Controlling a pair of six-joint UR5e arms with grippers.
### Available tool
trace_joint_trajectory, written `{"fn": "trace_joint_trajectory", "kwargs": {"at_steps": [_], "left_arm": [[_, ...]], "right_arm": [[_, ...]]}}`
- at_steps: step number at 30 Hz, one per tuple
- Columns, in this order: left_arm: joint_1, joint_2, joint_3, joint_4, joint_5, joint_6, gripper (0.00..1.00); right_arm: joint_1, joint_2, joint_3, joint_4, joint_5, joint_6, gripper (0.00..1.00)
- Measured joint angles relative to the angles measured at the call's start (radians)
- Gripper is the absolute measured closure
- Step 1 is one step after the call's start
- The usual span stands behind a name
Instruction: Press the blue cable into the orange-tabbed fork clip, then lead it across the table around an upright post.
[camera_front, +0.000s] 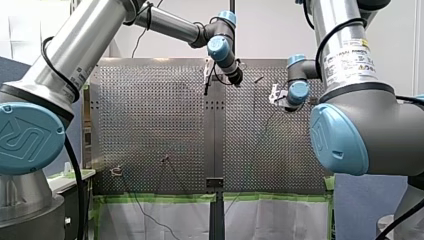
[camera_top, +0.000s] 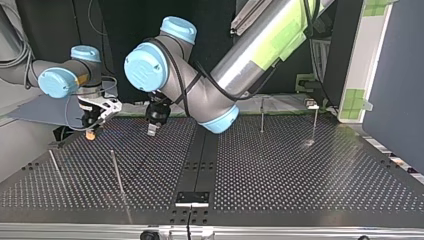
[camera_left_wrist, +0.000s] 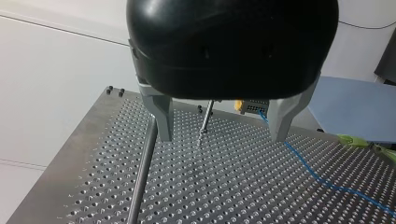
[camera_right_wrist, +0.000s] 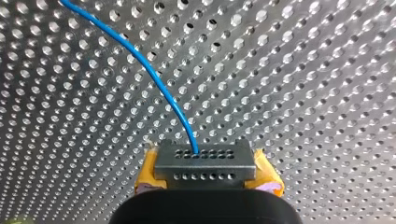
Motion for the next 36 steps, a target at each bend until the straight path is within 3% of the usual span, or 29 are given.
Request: {"fn": "trace_joint_trajectory", "kwargs": {"at_steps": [12, 24, 36], "left_arm": [[-0.007, 0.0, 0.0, 0.007, -0.007, -0.017, 0.01], [-0.056, -0.001, -0.041, 0.119, -0.018, -0.137, 0.01], [-0.084, -0.002, -0.108, 0.239, -0.021, -0.243, 0.01]], "right_arm": [[0.007, -0.117, 0.011, 0.038, 0.0, 0.012, 1.0], [0.017, -0.14, 0.012, 0.043, -0.003, 0.015, 1.0], [0.045, -0.18, 0.027, 0.05, -0.007, 0.014, 1.0]]}}
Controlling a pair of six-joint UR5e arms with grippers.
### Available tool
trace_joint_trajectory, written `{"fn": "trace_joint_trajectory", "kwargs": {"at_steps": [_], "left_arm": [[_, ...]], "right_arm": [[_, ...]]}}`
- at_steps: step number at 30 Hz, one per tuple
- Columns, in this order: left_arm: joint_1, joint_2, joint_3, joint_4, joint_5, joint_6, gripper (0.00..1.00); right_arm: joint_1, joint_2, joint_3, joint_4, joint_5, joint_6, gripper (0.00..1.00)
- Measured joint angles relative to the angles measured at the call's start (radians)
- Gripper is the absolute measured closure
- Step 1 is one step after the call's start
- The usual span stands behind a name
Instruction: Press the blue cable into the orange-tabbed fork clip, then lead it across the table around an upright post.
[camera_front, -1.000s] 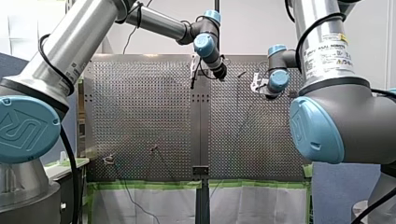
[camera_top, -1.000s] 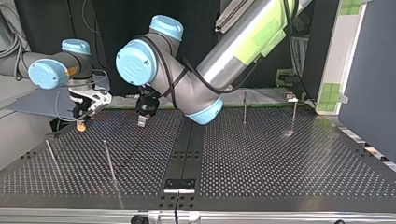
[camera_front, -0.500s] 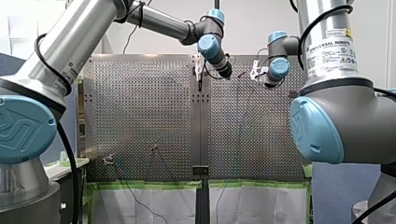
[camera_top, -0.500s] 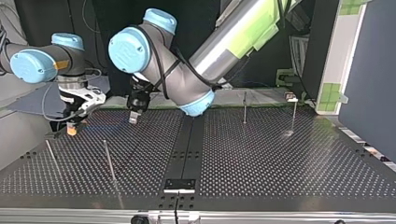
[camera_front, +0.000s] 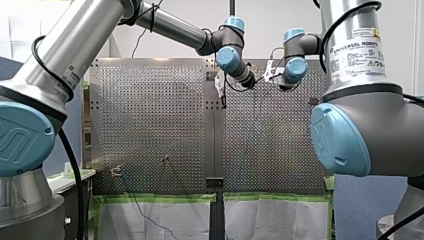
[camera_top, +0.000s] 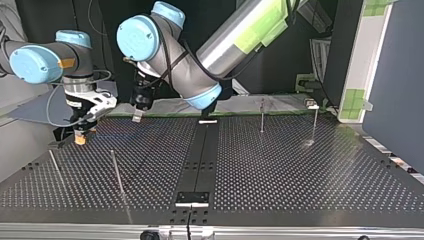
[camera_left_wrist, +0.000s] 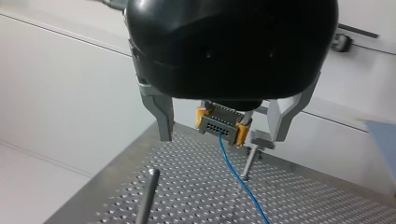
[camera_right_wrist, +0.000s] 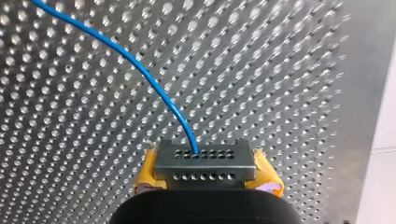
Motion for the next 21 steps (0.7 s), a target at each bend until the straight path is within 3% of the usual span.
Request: {"fn": "trace_joint_trajectory", "kwargs": {"at_steps": [8, 21], "left_arm": [[-0.004, -0.001, -0.001, 0.052, -0.009, -0.041, 0.01], [-0.005, -0.004, -0.001, 0.098, -0.01, -0.145, 0.01]], "right_arm": [[0.029, -0.047, 0.01, -0.001, -0.006, 0.0, 1.0], [0.062, -0.074, 0.01, -0.003, -0.024, 0.001, 1.0]]}}
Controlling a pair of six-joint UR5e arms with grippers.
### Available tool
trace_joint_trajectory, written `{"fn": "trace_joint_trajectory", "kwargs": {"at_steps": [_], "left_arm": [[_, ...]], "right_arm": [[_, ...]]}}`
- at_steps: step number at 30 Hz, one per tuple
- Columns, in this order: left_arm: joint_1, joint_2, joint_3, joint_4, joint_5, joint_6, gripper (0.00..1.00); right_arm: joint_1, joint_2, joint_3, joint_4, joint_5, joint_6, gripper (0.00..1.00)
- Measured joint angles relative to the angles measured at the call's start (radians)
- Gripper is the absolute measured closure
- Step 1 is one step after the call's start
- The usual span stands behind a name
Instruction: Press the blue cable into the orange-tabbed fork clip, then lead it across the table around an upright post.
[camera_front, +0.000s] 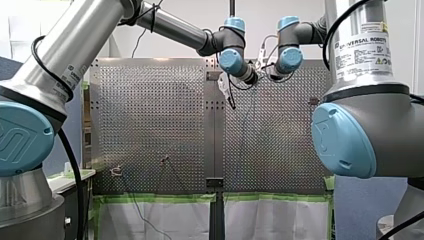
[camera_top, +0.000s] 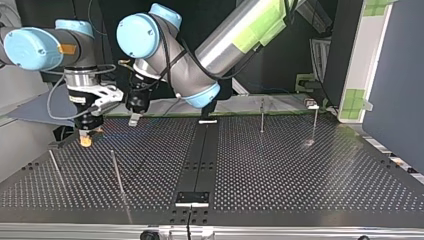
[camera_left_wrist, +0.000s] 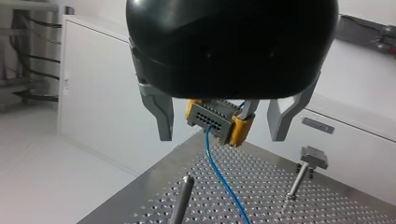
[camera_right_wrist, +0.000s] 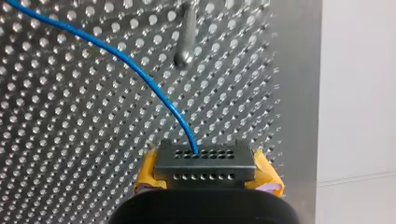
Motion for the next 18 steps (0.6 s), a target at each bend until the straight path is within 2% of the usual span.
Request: {"fn": "trace_joint_trajectory", "kwargs": {"at_steps": [7, 13, 18], "left_arm": [[0.004, -0.011, 0.0, 0.02, -0.001, -0.052, 0.01], [0.008, -0.057, 0.001, 0.055, 0.048, -0.106, 0.01], [0.012, -0.068, 0.002, 0.103, 0.083, -0.16, 0.01]], "right_arm": [[0.008, -0.008, 0.0, -0.001, -0.004, 0.001, 1.0], [0.013, -0.01, 0.0, 0.0, -0.006, 0.001, 1.0], [0.021, -0.013, 0.0, 0.0, -0.007, 0.001, 1.0]]}}
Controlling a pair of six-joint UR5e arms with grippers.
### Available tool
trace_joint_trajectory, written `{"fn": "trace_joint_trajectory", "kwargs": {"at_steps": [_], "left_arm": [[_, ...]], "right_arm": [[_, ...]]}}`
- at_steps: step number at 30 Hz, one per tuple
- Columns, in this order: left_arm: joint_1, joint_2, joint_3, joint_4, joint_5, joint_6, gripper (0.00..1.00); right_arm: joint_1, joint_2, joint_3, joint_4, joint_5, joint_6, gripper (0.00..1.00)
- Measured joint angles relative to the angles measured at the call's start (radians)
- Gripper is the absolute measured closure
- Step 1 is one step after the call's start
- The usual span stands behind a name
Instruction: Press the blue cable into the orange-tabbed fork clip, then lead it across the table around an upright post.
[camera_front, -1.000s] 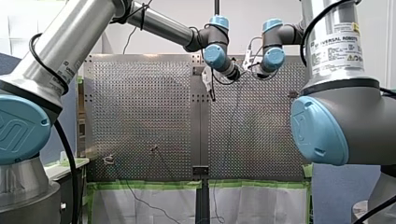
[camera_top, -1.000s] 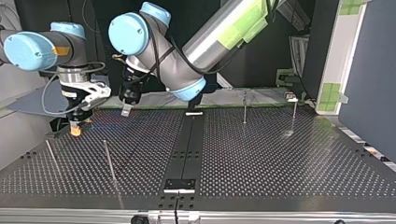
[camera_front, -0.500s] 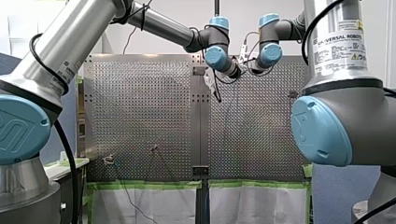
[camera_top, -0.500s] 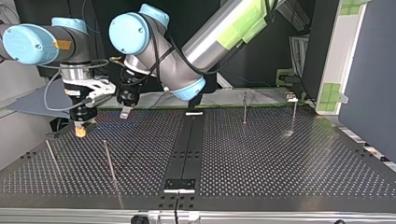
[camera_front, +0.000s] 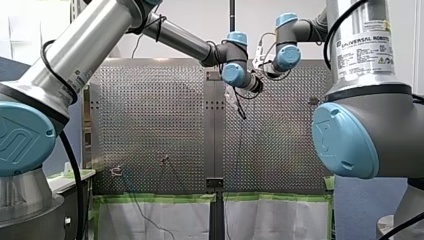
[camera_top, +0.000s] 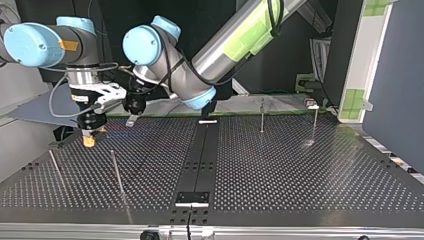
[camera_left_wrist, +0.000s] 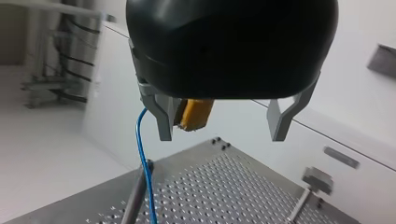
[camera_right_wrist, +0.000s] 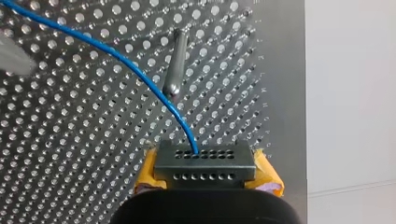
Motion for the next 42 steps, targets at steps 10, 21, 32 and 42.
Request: {"fn": "trace_joint_trajectory", "kwargs": {"at_steps": [10, 21, 32, 42], "left_arm": [[0.01, -0.001, 0.0, 0.022, -0.051, -0.034, 0.01], [0.02, -0.001, 0.0, 0.088, -0.118, -0.037, 0.01], [0.052, -0.041, 0.006, 0.133, -0.063, -0.064, 0.01], [0.083, -0.044, 0.01, 0.134, -0.014, -0.054, 0.01]], "right_arm": [[0.008, -0.005, 0.0, 0.0, 0.0, 0.0, 1.0], [0.016, -0.008, 0.0, 0.0, 0.0, 0.0, 1.0], [0.023, -0.013, 0.0, -0.001, 0.0, 0.0, 1.0], [0.026, -0.013, 0.0, -0.001, 0.0, 0.0, 1.0]]}}
